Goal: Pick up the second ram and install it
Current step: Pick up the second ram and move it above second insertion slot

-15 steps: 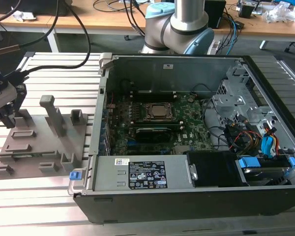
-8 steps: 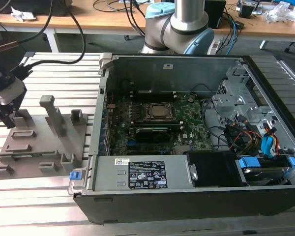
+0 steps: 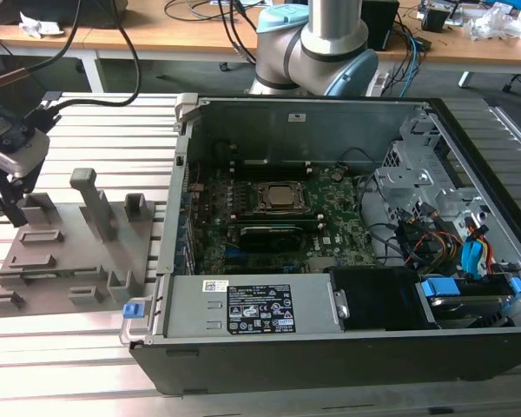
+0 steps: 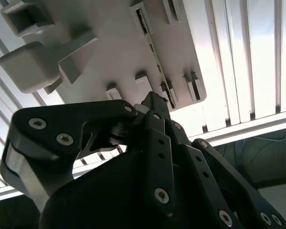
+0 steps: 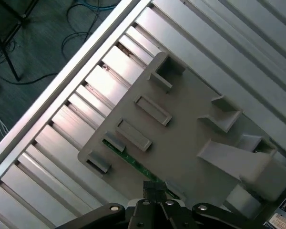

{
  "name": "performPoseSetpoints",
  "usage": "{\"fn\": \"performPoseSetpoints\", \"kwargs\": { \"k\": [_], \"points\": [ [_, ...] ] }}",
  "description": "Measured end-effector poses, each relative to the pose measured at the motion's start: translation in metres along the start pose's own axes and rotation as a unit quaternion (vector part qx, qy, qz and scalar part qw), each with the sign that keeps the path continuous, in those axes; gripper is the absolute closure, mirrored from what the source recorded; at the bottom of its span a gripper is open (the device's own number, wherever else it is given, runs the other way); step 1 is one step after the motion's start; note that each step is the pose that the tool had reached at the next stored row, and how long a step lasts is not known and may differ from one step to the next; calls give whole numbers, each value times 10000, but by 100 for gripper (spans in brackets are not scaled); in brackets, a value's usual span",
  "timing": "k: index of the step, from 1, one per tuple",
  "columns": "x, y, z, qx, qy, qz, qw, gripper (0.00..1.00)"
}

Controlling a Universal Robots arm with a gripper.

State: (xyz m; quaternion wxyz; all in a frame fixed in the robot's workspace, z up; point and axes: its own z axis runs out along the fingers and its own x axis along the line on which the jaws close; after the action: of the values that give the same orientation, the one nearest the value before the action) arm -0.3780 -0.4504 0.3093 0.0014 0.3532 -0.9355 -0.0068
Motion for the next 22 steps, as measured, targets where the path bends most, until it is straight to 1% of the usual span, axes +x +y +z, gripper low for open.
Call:
{"fn": "performPoseSetpoints", "kwargs": {
  "k": [3,4,5,7,8,10,12,13,14,18,20,21,22],
  "points": [
    [0,0,0,0,2,-181,9998,89],
    [0,0,0,-1,4,-298,9996,89],
    [0,0,0,-1,6,-419,9991,89],
    [0,0,0,-2,8,-571,9984,89],
    [0,0,0,-2,9,-694,9976,89],
    [0,0,0,-2,11,-804,9968,89],
    [0,0,0,-2,13,-992,9951,89],
    [0,0,0,-1,17,-1150,9934,89],
    [0,0,0,-1,20,-1346,9909,89],
    [0,0,0,-1,23,-1549,9879,89],
    [0,0,0,-1,26,-1682,9857,89],
    [0,0,0,-1,26,-1731,9849,89],
    [0,0,0,-1,28,-1831,9831,89]
  ]
}}
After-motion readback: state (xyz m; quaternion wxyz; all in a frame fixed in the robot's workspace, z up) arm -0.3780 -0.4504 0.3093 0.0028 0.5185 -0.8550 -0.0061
